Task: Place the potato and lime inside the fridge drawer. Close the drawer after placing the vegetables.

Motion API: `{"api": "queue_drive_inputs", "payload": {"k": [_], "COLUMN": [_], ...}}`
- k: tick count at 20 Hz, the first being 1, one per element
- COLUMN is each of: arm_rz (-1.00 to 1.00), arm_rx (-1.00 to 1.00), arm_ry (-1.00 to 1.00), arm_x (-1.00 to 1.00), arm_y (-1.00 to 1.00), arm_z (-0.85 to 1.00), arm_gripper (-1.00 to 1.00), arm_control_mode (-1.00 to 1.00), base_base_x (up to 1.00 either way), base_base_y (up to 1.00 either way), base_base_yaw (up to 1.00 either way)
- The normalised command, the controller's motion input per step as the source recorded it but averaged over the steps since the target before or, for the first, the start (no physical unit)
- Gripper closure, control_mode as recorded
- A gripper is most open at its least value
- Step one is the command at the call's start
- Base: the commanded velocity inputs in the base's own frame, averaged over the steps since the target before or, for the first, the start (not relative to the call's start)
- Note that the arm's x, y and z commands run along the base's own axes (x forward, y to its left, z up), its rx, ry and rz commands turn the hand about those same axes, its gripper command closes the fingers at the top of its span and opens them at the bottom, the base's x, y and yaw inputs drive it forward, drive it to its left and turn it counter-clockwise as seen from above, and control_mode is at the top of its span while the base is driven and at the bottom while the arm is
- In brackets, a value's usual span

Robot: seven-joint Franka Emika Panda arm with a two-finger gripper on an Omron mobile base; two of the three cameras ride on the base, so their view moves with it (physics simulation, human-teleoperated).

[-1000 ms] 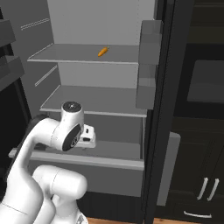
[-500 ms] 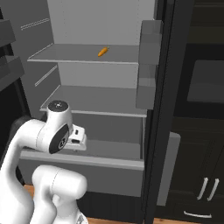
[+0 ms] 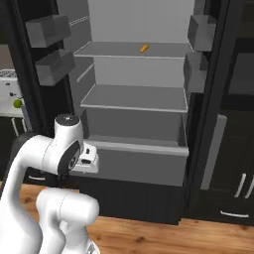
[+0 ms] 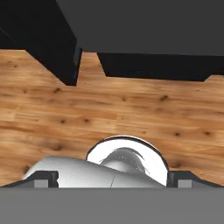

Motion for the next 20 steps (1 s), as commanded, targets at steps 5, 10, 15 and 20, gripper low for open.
{"api": "queue_drive_inputs", "payload": {"k": [5,10,15,20], "arm_rz": [0.00,0.00,0.00,0.00], "arm_rx": [0.00,0.00,0.00,0.00], "arm_ry": [0.00,0.00,0.00,0.00], "arm_x": [0.00,0.00,0.00,0.00], "arm_y": [0.00,0.00,0.00,0.00], "arm_z": [0.00,0.00,0.00,0.00], "arm_gripper": [-1.00,-1.00,-1.00,-1.00], "arm_control_mode": [1.00,1.00,1.00,1.00], "base_base_x": [-0.84,-0.19,0.40,0.91], "base_base_y": [1.00,1.00,1.00,1.00], "base_base_yaw": [0.30,0.30,0.07,-0.07]}}
